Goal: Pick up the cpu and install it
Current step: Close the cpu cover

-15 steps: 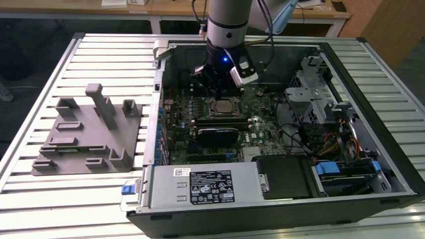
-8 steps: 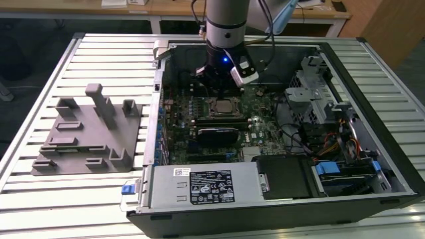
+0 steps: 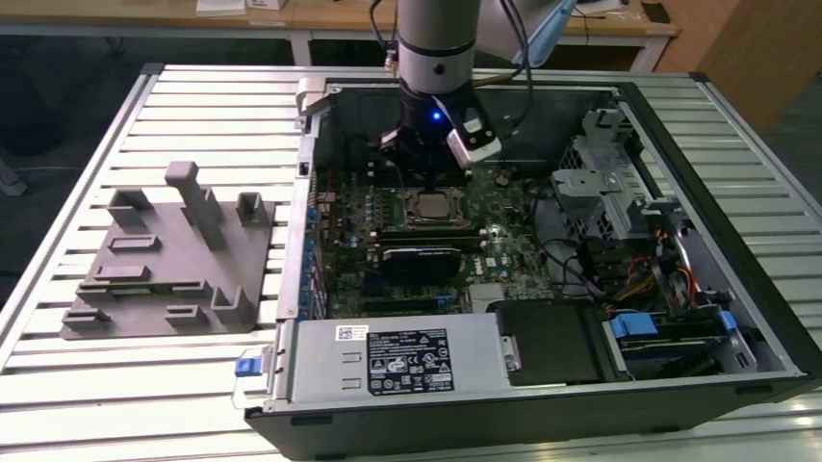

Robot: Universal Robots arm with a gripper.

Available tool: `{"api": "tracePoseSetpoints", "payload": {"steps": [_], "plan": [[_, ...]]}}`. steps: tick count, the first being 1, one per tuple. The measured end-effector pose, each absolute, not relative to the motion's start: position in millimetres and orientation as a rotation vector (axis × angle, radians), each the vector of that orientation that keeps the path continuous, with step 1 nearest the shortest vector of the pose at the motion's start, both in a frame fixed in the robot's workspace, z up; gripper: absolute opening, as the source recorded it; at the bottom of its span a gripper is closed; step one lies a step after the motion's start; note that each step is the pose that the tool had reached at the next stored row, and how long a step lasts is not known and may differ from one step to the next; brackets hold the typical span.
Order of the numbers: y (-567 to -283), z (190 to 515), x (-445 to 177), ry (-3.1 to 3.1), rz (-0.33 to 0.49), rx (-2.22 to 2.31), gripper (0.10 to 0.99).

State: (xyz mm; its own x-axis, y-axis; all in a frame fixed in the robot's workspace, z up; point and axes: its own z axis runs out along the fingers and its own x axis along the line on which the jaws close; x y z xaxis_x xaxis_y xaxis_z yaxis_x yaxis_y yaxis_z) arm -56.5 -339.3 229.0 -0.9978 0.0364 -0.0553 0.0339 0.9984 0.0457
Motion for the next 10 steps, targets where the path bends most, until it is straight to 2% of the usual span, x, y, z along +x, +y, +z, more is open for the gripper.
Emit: {"api": "tracePoseSetpoints", "payload": {"steps": [10], "plan": [[-345.6,223.1,-56.5,3.077,0.069,0.054,0.106]]}}
